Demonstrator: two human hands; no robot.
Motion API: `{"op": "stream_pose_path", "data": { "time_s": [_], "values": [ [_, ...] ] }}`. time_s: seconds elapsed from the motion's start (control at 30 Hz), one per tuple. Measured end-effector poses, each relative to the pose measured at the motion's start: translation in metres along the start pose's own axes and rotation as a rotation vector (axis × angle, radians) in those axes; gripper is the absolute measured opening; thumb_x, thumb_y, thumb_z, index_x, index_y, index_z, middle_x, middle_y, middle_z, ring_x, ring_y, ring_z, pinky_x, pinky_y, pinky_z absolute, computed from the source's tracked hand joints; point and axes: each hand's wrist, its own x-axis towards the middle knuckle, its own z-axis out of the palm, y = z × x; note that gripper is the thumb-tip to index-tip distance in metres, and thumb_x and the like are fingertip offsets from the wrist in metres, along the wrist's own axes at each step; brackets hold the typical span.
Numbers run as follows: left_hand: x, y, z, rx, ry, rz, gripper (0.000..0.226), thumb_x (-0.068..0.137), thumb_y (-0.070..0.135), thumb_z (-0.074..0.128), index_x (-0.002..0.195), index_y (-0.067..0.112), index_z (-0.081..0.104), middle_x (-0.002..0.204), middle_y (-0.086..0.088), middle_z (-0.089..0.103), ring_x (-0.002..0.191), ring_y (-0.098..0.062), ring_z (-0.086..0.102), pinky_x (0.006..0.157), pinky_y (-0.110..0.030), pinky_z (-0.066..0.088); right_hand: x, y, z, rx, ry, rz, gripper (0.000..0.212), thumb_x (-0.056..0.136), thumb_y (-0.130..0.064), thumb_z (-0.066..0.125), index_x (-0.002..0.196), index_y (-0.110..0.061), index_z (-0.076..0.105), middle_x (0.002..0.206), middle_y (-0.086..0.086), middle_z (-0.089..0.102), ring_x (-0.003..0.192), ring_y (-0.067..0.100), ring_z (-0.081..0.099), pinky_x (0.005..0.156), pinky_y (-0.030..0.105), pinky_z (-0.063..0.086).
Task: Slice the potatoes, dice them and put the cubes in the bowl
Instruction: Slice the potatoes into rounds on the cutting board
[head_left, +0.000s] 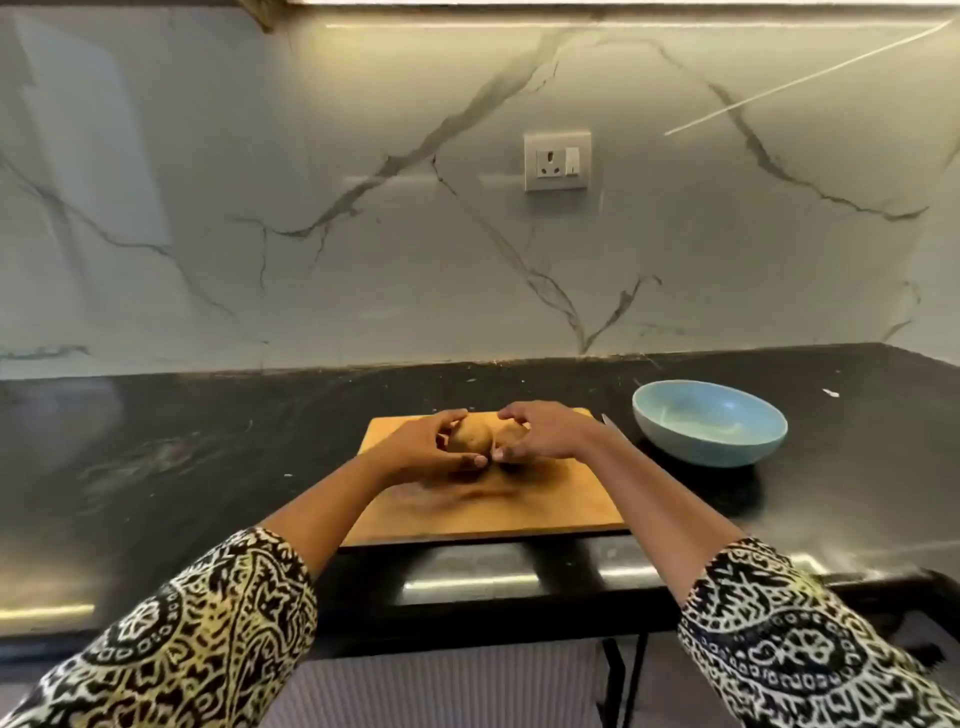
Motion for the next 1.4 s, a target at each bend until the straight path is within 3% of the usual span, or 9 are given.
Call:
{"op": "stream_pose_path", "data": {
  "time_s": [0.13,0.37,0.5,0.6,0.7,0.87,1.07,1.27,1.4],
  "values": [
    [0.015,-0.007,0.007,0.028,0.107,0.03,0.076,0.077,0.044,0.073,0.142,0.031,0.036,0.137,-0.002,0.05,0.115,-0.016,0.052,0.098,-0.028,0.044,0.012,0.007,0.002,0.002,0.052,-0.03,0.058,0.083,-0.032,0.072,0.136,-0.021,0.051,0.142,0.004,0.049,0.128,0.022,0.045,0.098,0.03,0.037],
    [0.038,-0.021,-0.01,-0.086,-0.036,0.124,0.062,0.069,0.031,0.065,0.125,0.049,0.044,0.125,0.017,0.049,0.108,-0.003,0.052,0.085,-0.016,0.047,0.062,0.042,-0.026,-0.125,-0.026,-0.083,0.061,0.079,-0.019,0.074,0.135,-0.023,0.05,0.131,0.0,0.054,0.102,0.011,0.049,0.083,0.022,0.039],
    [0.037,-0.033,-0.006,-0.116,0.007,0.143,0.061,0.078,0.024,0.071,0.124,0.052,0.043,0.123,0.029,0.048,0.108,0.004,0.052,0.088,-0.012,0.046,0.078,0.06,-0.033,-0.1,-0.109,-0.089,0.061,0.083,-0.02,0.07,0.138,-0.028,0.045,0.131,-0.006,0.051,0.105,0.009,0.05,0.078,0.012,0.04],
    [0.035,-0.038,-0.005,-0.11,0.025,0.143,0.062,0.079,0.027,0.073,0.125,0.054,0.042,0.124,0.032,0.05,0.109,0.005,0.051,0.091,-0.013,0.044,0.074,0.063,-0.035,-0.093,-0.131,-0.077,0.071,0.086,-0.027,0.07,0.146,-0.029,0.033,0.146,-0.008,0.041,0.125,0.011,0.043,0.093,0.016,0.033],
    [0.033,-0.039,-0.006,-0.128,0.034,0.152,0.061,0.072,0.039,0.069,0.126,0.052,0.045,0.124,0.036,0.049,0.112,0.008,0.05,0.092,-0.009,0.041,0.057,0.062,-0.052,-0.204,0.066,-0.033,0.053,0.092,-0.028,0.061,0.142,-0.028,0.042,0.142,-0.007,0.048,0.128,0.012,0.046,0.094,0.021,0.033],
    [0.034,-0.041,-0.005,-0.141,0.043,0.171,0.066,0.063,0.056,0.063,0.125,0.061,0.04,0.119,0.032,0.053,0.104,-0.006,0.057,0.09,-0.023,0.048,0.003,0.06,-0.058,-0.612,0.109,0.2,0.032,0.096,-0.014,0.045,0.119,-0.025,0.064,0.116,0.0,0.065,0.108,0.021,0.057,0.086,0.03,0.043],
    [0.035,-0.04,-0.004,-0.129,0.04,0.189,0.063,0.063,0.051,0.066,0.12,0.062,0.043,0.119,0.024,0.055,0.102,-0.009,0.058,0.09,-0.031,0.051,-0.03,0.075,-0.008,-0.719,0.155,0.326,0.025,0.099,-0.012,0.044,0.118,-0.019,0.058,0.104,0.004,0.063,0.096,0.022,0.062,0.068,0.028,0.042],
    [0.031,-0.027,0.001,-0.057,0.063,0.217,0.068,0.063,0.061,0.068,0.124,0.052,0.041,0.114,0.032,0.046,0.098,0.015,0.05,0.074,-0.003,0.043,-0.044,0.074,0.007,-0.677,0.357,0.429,0.024,0.098,-0.009,0.045,0.12,-0.014,0.052,0.11,0.005,0.061,0.101,0.023,0.061,0.071,0.028,0.046],
    [0.031,-0.027,0.0,0.031,0.124,0.23,0.067,0.074,0.048,0.066,0.135,0.04,0.039,0.121,0.019,0.047,0.096,0.003,0.05,0.074,-0.007,0.039,-0.047,0.071,0.011,-0.69,0.332,0.489,0.025,0.098,-0.008,0.044,0.121,-0.012,0.053,0.111,0.007,0.062,0.103,0.024,0.06,0.071,0.03,0.047]
  ]
}}
